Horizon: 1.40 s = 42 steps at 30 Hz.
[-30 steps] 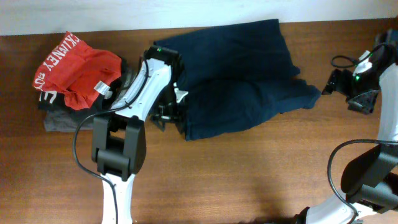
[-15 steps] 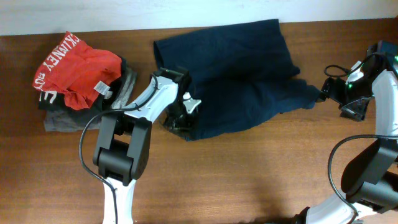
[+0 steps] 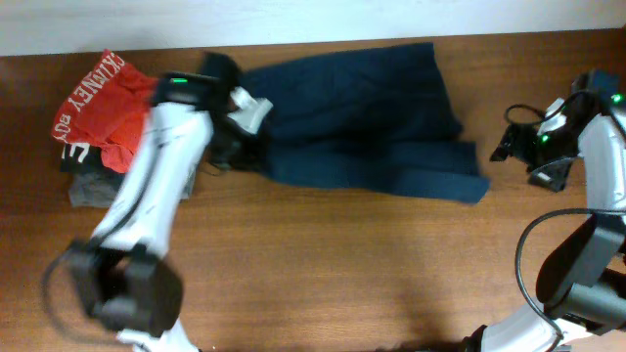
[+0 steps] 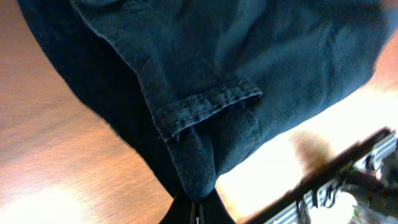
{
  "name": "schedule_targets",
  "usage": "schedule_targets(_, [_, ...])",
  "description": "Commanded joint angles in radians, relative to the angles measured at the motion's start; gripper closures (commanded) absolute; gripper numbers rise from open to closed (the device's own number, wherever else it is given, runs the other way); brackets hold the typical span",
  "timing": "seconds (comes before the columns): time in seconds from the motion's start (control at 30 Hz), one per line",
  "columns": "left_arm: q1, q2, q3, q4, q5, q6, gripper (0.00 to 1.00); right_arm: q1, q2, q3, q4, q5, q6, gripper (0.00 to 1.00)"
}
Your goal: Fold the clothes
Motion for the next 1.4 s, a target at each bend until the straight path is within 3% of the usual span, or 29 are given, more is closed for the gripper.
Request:
schedule_targets(0.0, [0.0, -0.03, 0.002, 0.002, -0.012, 0.019, 0.99, 0.035, -0.002, -0.118, 0.064, -0.123, -0.06, 0.11])
schedule_targets(0.2, [-0.001, -0.028, 0.001, 0.029, -0.024, 0.019, 0.99, 0.094, -0.002, -0.304, 0.229, -0.243, -0.093, 0.15])
schedule_targets(0.33, [-0.001, -0.028, 0.001, 0.037, -0.045, 0.019, 1.0, 0.106, -0.002, -0.322, 0.225, -0.244, -0.097, 0.26])
schedule_targets(0.43, [0.0, -0.028, 0.001, 0.032, -0.063, 0.018, 0.99, 0.103, -0.002, -0.322, 0.249, -0.243, -0.096, 0.26])
schedule_targets(0.7, [0.013, -0.028, 0.001, -0.128, -0.204, -0.048, 0.99, 0.127, -0.001, -0.33, 0.419, -0.24, -0.084, 0.3])
schedule_targets(1.13, [0.05, -0.028, 0.001, -0.128, -0.267, -0.11, 0.98, 0.151, 0.0, -0.331, 0.029, -0.194, -0.057, 0.25])
schedule_targets(1.37, [0.05, -0.028, 0.001, -0.101, -0.267, -0.11, 0.98, 0.168, 0.0, -0.385, 0.011, -0.211, -0.059, 0.26])
